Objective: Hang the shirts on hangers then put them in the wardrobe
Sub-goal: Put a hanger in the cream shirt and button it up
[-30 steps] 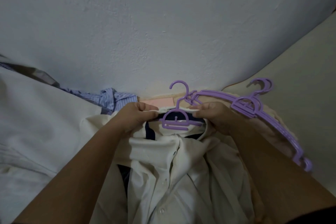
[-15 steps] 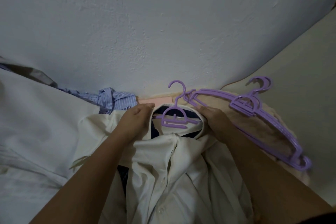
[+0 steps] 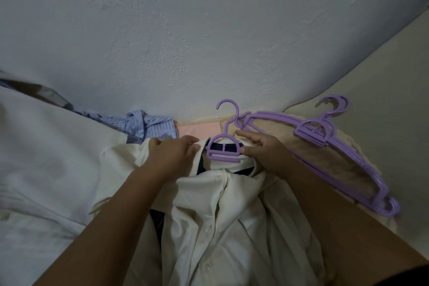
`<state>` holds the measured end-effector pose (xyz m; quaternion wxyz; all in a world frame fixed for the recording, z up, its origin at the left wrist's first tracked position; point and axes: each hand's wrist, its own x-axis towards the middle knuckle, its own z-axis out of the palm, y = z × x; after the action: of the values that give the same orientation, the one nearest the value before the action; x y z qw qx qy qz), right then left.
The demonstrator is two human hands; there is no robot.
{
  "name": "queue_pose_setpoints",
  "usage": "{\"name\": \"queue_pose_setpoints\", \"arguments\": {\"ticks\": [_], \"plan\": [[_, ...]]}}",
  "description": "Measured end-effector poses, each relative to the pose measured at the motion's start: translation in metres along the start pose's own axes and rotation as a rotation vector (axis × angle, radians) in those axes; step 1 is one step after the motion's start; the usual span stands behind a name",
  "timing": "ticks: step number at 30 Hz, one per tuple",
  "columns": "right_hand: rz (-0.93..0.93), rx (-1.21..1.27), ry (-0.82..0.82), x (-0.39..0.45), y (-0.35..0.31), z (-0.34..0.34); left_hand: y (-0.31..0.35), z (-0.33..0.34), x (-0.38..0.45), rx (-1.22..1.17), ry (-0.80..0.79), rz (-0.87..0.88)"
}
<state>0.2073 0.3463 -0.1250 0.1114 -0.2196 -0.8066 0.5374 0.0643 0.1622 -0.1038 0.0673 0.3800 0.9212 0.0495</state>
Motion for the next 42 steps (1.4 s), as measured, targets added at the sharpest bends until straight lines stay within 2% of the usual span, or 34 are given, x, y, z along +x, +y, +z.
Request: {"name": "queue_pose_setpoints", "arguments": {"ticks": [3, 5, 8, 10, 13, 22, 28, 35, 42], "plan": [[-0.055, -0.008, 0.07, -0.002, -0.004, 0.0, 0.003, -0.006, -0.003, -0.093, 0.085, 0.056], [-0.078, 0.008, 0.108, -0.004, -0.011, -0.004, 0.004, -0.015, -0.006, -0.235, 0.148, 0.073], [-0.084, 0.033, 0.115, -0.007, -0.033, -0.01, 0.006, -0.031, -0.012, -0.432, 0.23, 0.082], [-0.104, 0.055, 0.17, -0.011, -0.051, -0.012, 0.009, -0.044, -0.018, -0.475, 0.292, 0.095], [-0.23, -0.054, 0.306, -0.019, -0.081, -0.019, 0.015, -0.069, -0.028, -0.499, 0.354, 0.11], [-0.607, -0.417, 0.372, -0.053, -0.205, -0.064, 0.035, -0.169, -0.07, -0.552, 0.523, 0.209], [-0.657, -0.52, 0.338, -0.09, -0.288, -0.094, 0.043, -0.238, -0.112, -0.577, 0.624, 0.26], [-0.851, -0.634, 0.443, -0.136, -0.364, -0.121, 0.049, -0.3, -0.166, -0.567, 0.675, 0.359], [-0.935, -0.706, 0.571, -0.172, -0.4, -0.136, 0.046, -0.34, -0.202, -0.522, 0.713, 0.384]]}}
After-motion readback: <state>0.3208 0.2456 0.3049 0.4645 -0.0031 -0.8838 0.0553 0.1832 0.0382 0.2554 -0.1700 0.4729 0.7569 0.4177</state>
